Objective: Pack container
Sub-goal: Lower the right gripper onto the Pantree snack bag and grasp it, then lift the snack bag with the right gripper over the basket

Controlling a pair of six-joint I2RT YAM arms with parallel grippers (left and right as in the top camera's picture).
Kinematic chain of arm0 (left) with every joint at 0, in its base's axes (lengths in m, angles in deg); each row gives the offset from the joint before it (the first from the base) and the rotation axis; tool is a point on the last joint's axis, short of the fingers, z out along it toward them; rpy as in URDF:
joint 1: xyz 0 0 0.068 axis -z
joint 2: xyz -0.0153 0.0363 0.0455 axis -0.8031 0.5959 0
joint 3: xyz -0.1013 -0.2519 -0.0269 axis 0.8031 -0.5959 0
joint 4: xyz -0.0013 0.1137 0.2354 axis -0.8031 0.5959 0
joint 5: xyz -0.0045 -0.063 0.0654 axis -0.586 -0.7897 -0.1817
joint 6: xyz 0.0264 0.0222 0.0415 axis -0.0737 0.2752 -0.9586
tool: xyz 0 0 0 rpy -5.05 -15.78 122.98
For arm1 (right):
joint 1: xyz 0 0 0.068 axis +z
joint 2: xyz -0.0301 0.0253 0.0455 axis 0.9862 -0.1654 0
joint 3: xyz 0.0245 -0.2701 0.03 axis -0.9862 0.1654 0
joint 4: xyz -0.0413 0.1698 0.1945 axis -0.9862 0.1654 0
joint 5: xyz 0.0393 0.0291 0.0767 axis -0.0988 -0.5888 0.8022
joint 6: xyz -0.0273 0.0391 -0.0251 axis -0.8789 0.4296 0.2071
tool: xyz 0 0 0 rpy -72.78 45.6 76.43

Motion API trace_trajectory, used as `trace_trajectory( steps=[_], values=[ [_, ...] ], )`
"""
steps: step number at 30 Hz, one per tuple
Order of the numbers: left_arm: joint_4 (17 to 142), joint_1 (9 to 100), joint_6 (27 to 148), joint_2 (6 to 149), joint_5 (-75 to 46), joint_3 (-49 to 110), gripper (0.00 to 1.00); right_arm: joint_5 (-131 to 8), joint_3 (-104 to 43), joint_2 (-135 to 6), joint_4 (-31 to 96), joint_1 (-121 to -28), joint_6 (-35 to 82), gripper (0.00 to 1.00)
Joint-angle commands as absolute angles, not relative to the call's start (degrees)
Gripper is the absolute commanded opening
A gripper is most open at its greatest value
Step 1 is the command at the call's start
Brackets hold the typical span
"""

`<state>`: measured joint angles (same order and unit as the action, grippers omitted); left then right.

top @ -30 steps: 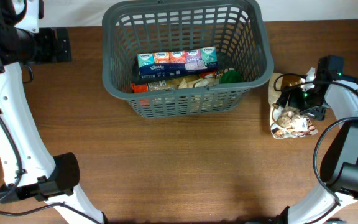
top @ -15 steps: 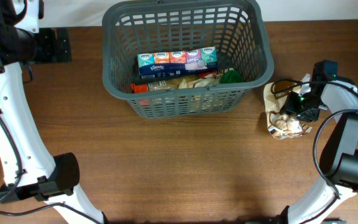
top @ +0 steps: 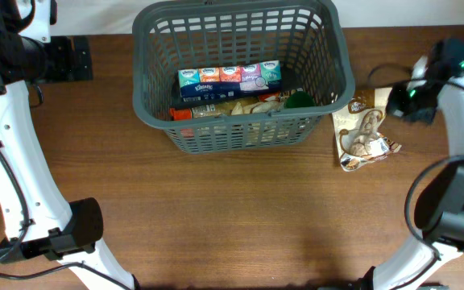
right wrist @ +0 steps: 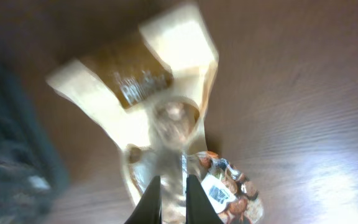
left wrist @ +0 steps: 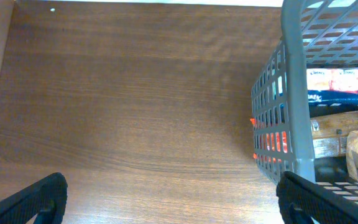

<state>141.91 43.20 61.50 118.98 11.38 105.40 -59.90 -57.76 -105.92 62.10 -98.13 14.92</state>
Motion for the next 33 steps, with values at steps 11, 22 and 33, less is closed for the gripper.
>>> trace_trajectory(
  steps=[11, 22, 33],
  values=[
    [141.9, 43.0, 62.1, 119.3, 10.7, 105.2, 0.99, -67.1, -68.1, -99.8, 64.5, -98.2, 15.6, 0.42],
    [141.9, 43.0, 62.1, 119.3, 10.7, 105.2, 0.99, -60.6, -46.8, -103.8, 54.5, -98.1, 4.8, 0.99],
    [141.9, 43.0, 62.1, 119.3, 10.7, 105.2, 0.99, -54.7, -32.3, -105.1, 46.5, -98.0, 2.4, 0.99]
  ],
)
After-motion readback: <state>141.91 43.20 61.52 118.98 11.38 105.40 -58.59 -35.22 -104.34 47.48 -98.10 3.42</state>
